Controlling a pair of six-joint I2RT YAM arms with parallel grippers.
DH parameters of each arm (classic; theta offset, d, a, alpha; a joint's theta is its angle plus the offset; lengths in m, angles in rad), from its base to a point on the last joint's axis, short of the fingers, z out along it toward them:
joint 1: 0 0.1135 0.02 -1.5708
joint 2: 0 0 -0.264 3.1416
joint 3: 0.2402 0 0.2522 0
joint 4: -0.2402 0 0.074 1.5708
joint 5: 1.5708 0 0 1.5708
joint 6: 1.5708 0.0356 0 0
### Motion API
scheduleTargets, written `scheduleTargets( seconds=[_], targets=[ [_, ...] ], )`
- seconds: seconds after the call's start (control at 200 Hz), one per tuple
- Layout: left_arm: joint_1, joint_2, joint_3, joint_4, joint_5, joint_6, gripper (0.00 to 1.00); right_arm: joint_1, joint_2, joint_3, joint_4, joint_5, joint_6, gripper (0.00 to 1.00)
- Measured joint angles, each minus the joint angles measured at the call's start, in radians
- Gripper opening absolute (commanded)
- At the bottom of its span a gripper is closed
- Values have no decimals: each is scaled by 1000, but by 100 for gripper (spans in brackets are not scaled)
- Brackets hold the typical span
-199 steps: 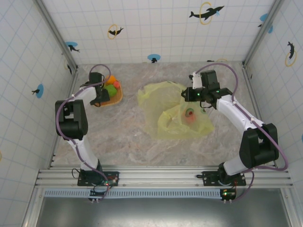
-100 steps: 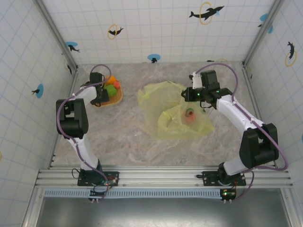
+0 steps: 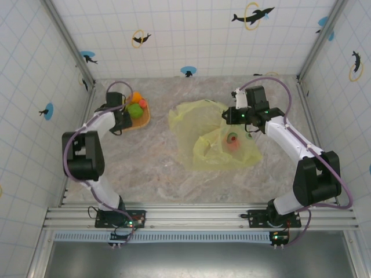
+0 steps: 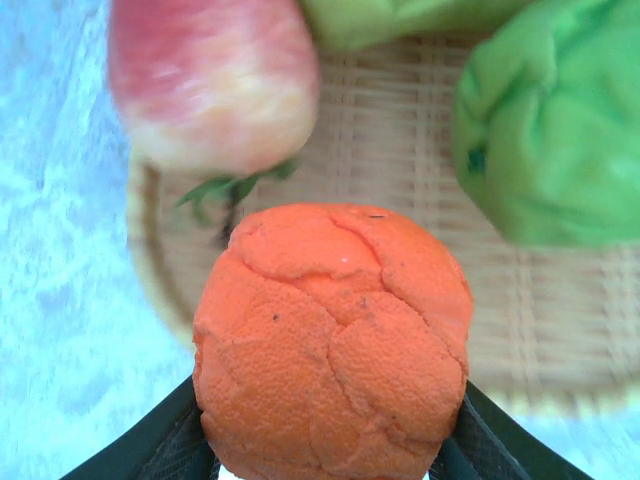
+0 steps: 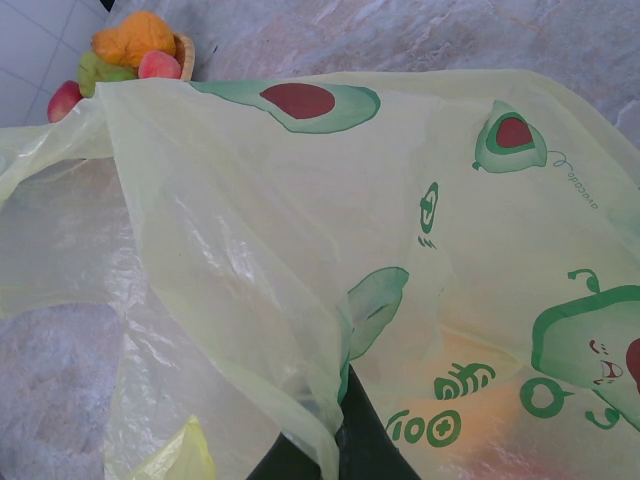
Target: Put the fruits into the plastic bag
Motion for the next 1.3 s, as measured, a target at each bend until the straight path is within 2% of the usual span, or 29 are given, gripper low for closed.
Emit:
scheduleTargets(
  seconds=[0.155, 0.255, 0.435, 0.591, 0.731, 0.851, 1.301],
  targets=[
    [-24, -275, -191, 16, 40, -43, 49, 0, 0, 0, 0, 0, 0, 0],
    [-92, -455, -287, 10, 67, -59, 49, 0, 0, 0, 0, 0, 0, 0],
    [-341, -682, -389, 29, 152, -88, 48, -1, 1, 0, 0, 0, 0, 0],
    [-557, -739, -432, 76, 226, -98, 48, -4, 7, 0, -4, -2, 0, 0],
    [-691, -678, -420, 138, 250, -69, 48, -1, 16, 0, -19, -5, -2, 0],
    [-763, -521, -348, 164, 245, -16, 48, 5, 16, 0, -32, -11, -8, 0],
    [-768, 10, 4, 348, 117, 87, 50, 35, 16, 25, -139, -20, -94, 0]
  ],
)
